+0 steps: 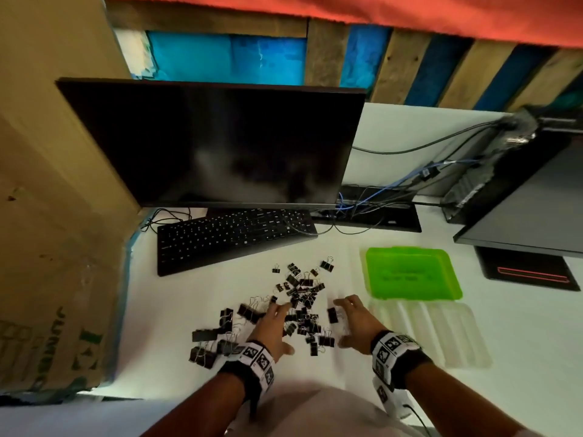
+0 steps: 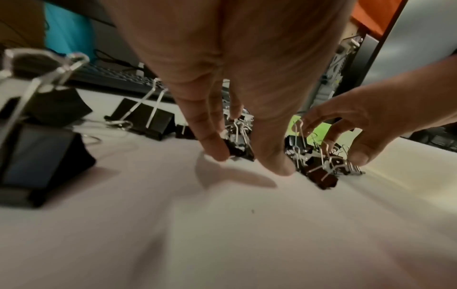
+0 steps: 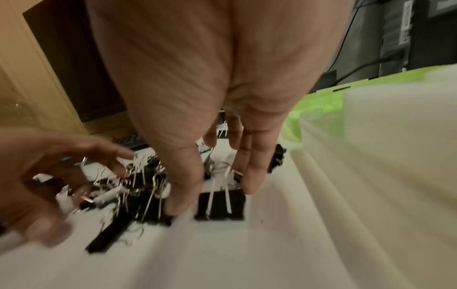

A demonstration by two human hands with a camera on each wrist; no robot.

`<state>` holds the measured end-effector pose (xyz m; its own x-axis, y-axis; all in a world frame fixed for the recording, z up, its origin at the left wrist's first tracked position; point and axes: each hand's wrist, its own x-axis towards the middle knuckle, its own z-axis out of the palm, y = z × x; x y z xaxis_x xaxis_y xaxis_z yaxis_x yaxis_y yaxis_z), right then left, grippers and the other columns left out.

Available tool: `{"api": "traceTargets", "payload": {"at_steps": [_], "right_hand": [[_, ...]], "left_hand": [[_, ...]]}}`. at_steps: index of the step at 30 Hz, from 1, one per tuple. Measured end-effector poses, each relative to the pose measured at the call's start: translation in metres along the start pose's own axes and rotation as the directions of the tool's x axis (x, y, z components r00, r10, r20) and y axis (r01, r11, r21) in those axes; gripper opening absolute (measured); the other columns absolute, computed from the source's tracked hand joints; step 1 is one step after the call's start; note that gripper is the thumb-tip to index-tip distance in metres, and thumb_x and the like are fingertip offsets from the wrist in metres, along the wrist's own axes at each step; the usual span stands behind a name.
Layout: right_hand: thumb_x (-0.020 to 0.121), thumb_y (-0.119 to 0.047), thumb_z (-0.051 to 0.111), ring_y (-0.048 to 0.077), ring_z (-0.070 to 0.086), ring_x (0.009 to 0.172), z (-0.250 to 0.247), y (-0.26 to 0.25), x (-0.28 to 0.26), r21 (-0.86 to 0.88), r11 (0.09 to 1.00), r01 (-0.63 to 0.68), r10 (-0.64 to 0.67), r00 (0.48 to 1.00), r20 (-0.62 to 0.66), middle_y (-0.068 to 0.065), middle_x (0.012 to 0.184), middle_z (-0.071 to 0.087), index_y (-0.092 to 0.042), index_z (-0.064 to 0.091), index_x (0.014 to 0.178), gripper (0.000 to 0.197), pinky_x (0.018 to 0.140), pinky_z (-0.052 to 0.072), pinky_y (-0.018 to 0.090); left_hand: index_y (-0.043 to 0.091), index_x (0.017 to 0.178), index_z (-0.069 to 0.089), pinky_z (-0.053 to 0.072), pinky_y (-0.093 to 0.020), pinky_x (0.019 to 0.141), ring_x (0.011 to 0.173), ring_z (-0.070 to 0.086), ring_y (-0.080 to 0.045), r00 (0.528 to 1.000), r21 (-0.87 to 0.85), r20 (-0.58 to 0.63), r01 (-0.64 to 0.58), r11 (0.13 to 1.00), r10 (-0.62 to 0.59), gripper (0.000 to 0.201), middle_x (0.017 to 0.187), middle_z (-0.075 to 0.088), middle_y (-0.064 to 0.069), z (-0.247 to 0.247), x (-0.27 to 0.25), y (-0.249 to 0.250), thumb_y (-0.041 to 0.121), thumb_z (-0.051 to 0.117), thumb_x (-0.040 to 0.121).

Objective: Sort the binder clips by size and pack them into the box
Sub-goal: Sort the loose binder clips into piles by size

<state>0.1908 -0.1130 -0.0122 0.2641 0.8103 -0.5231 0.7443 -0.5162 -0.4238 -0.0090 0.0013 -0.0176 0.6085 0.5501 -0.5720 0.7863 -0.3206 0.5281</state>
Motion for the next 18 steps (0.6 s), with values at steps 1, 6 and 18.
{"api": "traceTargets", "payload": {"at_steps": [1,6,18], "right_hand": [[0.068,-0.022,0.08,0.029,0.048,0.12,0.005,-0.001,0.001,-0.007,1.0,0.004,-0.004,1.0,-0.013,0.007,0.14,0.029,-0.015,0.03,0.14,0.089,0.101,0.043,0.035],[0.078,-0.015,0.068,0.027,0.054,0.109,0.007,-0.013,0.008,-0.039,0.992,0.123,-0.124,0.992,-0.023,0.007,0.126,0.044,-0.015,0.047,0.13,0.057,0.094,0.042,0.03],[0.084,-0.005,0.057,0.008,0.063,0.08,-0.025,-0.009,0.023,0.202,0.97,0.137,-0.102,0.979,-0.177,0.0,0.099,0.072,-0.02,0.072,0.089,0.022,0.071,0.039,0.007]], "left_hand": [[0.034,0.147,0.011,0.03,-0.037,0.114,0.144,0.018,-0.026,1.0,-0.007,0.019,-0.001,1.0,0.001,0.104,0.158,0.0,-0.002,0.002,0.002,0.004,0.014,0.079,0.071],[0.033,0.145,0.015,0.034,-0.036,0.112,0.138,0.028,-0.02,0.994,-0.008,0.014,-0.104,0.995,0.104,0.104,0.152,0.016,0.001,0.011,0.014,0.018,0.02,0.083,0.067],[0.026,0.14,0.031,0.036,-0.033,0.107,0.129,0.038,-0.017,0.956,-0.109,-0.234,-0.207,0.972,0.177,0.068,0.143,0.029,0.007,-0.021,0.038,0.021,0.047,0.061,0.083]]}}
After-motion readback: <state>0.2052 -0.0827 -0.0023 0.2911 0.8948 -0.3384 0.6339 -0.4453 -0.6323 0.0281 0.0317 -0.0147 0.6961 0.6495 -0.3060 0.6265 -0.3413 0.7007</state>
